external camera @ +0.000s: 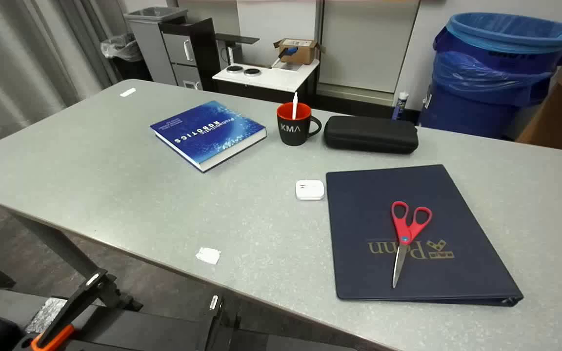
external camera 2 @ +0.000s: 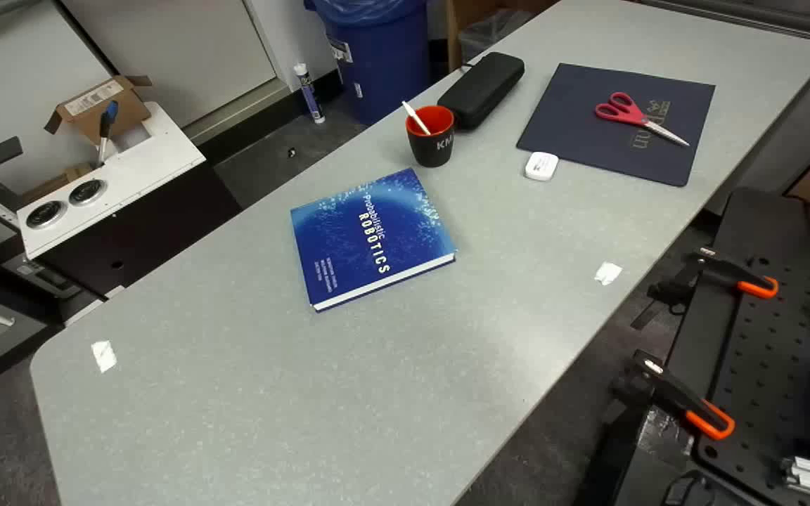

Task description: Take the pen out of the mug and put it on the table

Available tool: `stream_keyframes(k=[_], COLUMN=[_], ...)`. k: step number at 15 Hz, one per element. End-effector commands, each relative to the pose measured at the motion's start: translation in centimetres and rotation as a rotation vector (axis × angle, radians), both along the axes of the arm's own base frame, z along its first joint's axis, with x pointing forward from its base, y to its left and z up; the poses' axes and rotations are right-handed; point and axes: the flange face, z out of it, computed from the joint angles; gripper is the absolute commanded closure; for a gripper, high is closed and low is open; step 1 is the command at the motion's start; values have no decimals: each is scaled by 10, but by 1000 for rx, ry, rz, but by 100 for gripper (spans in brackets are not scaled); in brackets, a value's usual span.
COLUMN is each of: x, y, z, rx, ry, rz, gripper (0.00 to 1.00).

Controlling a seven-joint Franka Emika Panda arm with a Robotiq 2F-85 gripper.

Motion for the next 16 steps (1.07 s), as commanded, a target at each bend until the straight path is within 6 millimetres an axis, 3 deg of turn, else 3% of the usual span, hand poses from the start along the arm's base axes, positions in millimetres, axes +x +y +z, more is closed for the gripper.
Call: stream_keyframes(k=[1, 4, 6, 12, 14, 16], x=[0, 6, 23, 102, 117, 120], y=[0, 0, 0, -20, -28, -29], z=[0, -3, -15, -99, -119, -120], rx=[0, -27, -76, -130, -134, -65], ry=[2, -18, -42, -111, -93, -55], rz=[1, -14, -25, -86, -116, -95], gripper=[0, 0, 0, 0, 0, 0])
